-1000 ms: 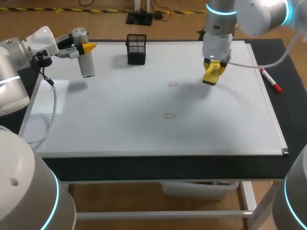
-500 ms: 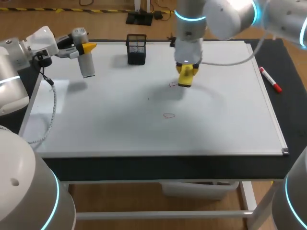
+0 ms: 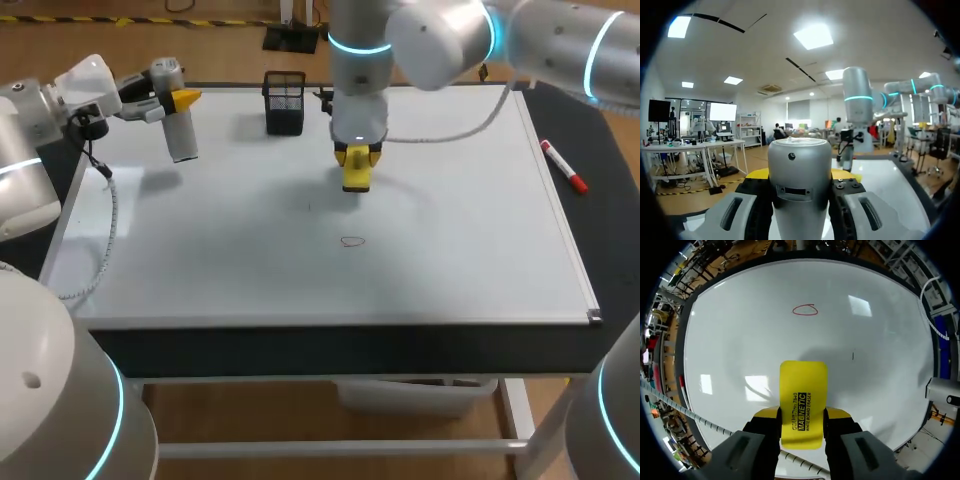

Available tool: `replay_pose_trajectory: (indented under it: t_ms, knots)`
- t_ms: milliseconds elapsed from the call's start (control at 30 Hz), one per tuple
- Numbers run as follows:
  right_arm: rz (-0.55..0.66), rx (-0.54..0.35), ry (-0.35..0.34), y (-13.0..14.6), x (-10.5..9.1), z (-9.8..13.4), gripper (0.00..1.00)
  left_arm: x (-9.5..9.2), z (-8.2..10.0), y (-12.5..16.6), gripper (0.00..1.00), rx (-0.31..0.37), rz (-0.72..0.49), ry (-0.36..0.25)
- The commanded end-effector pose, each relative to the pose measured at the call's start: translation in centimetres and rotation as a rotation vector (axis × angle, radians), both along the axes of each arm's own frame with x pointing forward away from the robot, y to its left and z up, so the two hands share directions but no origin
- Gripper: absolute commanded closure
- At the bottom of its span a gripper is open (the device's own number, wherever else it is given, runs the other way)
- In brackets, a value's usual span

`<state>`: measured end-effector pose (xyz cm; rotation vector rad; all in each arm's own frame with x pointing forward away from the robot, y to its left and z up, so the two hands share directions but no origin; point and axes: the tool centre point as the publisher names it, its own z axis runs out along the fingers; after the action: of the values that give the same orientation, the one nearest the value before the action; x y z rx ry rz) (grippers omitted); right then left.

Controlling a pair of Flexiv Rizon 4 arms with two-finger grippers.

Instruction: Pick up the inspection probe, press it on each red-marked spot on the whiteboard one by one, put down the probe, pick up the eraser, and wipe off all the red marks.

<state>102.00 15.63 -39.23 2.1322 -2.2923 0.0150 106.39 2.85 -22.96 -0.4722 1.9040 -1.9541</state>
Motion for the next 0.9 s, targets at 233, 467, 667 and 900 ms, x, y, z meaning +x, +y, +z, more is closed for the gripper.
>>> replay_pose_trajectory:
  t_ms: [233,467,667,900]
  knots:
    - [0.038,0.009,0.004,1.3,0.8,-1.2,1.00,0.0,0.1,-0.1,1.00,0.000,0.002,-0.002]
    - [0.052,0.014,-0.003,1.5,0.9,-1.8,1.00,0.0,0.1,-0.1,1.00,0.000,0.002,-0.002]
    - [0.060,0.009,0.003,1.7,0.8,-2.2,1.00,0.0,0.1,-0.1,1.00,0.000,0.002,-0.002]
    - [0.070,0.010,0.016,1.5,0.8,-2.8,1.00,0.0,0.1,-0.1,1.00,0.000,0.002,-0.002]
